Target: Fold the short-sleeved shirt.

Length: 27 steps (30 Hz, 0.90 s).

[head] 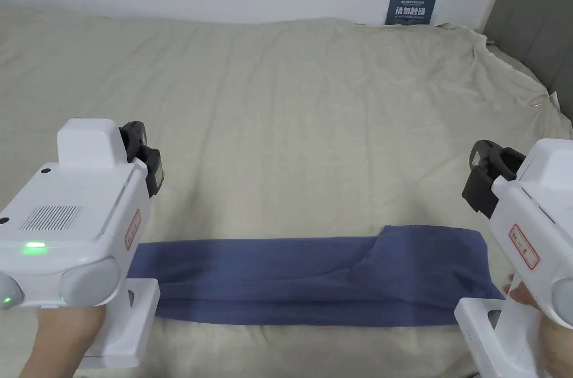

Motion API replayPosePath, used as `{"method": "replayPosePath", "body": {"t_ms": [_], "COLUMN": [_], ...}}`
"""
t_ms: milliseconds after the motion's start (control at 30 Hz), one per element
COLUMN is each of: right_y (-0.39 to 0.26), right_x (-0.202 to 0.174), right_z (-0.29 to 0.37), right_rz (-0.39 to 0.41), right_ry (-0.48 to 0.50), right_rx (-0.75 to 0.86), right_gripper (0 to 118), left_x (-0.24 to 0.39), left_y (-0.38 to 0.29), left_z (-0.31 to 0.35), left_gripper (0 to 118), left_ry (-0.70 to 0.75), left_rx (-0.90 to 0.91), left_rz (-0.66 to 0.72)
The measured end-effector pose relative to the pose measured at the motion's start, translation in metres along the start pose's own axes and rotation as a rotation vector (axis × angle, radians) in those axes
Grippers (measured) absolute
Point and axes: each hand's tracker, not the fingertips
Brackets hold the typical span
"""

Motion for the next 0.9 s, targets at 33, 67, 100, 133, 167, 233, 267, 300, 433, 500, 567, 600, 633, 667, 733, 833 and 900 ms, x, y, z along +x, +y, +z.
{"method": "replayPosePath", "body": {"t_ms": [33,67,100,133,167,233,267,300,433,500,567,600,633,667,733,833,900], "right_y": [0.0,0.0,0.001,0.001,0.001,0.001,0.0,0.0,-0.003,-0.004,-0.006,-0.006,-0.007,-0.007,-0.008,-0.008,-0.007], "right_x": [0.0,-0.003,-0.004,-0.004,-0.003,-0.006,-0.006,-0.006,-0.007,-0.011,-0.013,-0.015,-0.016,-0.017,-0.02,-0.025,-0.026], "right_z": [0.0,0.0,0.0,0.0,-0.001,-0.002,-0.003,-0.004,-0.009,-0.011,-0.014,-0.015,-0.016,-0.018,-0.023,-0.029,-0.032], "right_rz": [0.001,0.005,0.009,0.009,0.007,0.006,0.007,0.006,0.003,0.005,0.007,0.009,0.012,0.014,0.01,0.014,0.015], "right_ry": [-0.002,-0.005,-0.002,0.0,0.004,0.007,0.006,0.009,0.012,0.012,0.01,0.01,0.01,0.01,0.008,0.002,-0.003], "right_rx": [0.0,-0.001,-0.002,-0.005,-0.01,-0.018,-0.021,-0.026,-0.046,-0.058,-0.067,-0.071,-0.074,-0.078,-0.095,-0.105,-0.111], "right_gripper": [0,0,0,0,0,0,0,0,0,0,0,0,0,0,0,0,0], "left_x": [0.0,-0.001,-0.003,-0.004,-0.007,-0.016,-0.023,-0.033,-0.08,-0.106,-0.127,-0.14,-0.152,-0.163,-0.183,-0.205,-0.211], "left_y": [0.0,0.0,0.001,0.002,0.002,0.005,0.008,0.009,0.009,0.0,-0.012,-0.018,-0.024,-0.032,-0.049,-0.075,-0.093], "left_z": [0.0,-0.001,-0.003,-0.005,-0.006,-0.01,-0.013,-0.017,-0.04,-0.054,-0.063,-0.068,-0.074,-0.079,-0.089,-0.097,-0.101], "left_gripper": [0,0,0,0,0,0,0,0,66,108,116,116,116,116,116,116,116], "left_ry": [-0.005,-0.011,-0.026,-0.028,-0.04,-0.088,-0.113,-0.132,-0.244,-0.273,-0.286,-0.28,-0.282,-0.286,-0.269,-0.324,-0.358], "left_rx": [-0.005,-0.012,-0.026,-0.033,-0.049,-0.092,-0.128,-0.165,-0.368,-0.481,-0.551,-0.59,-0.646,-0.696,-0.78,-0.878,-0.956], "left_rz": [0.007,0.011,0.008,0.006,0.008,0.053,0.096,0.16,0.367,0.418,0.447,0.481,0.507,0.533,0.567,0.583,0.607]}}
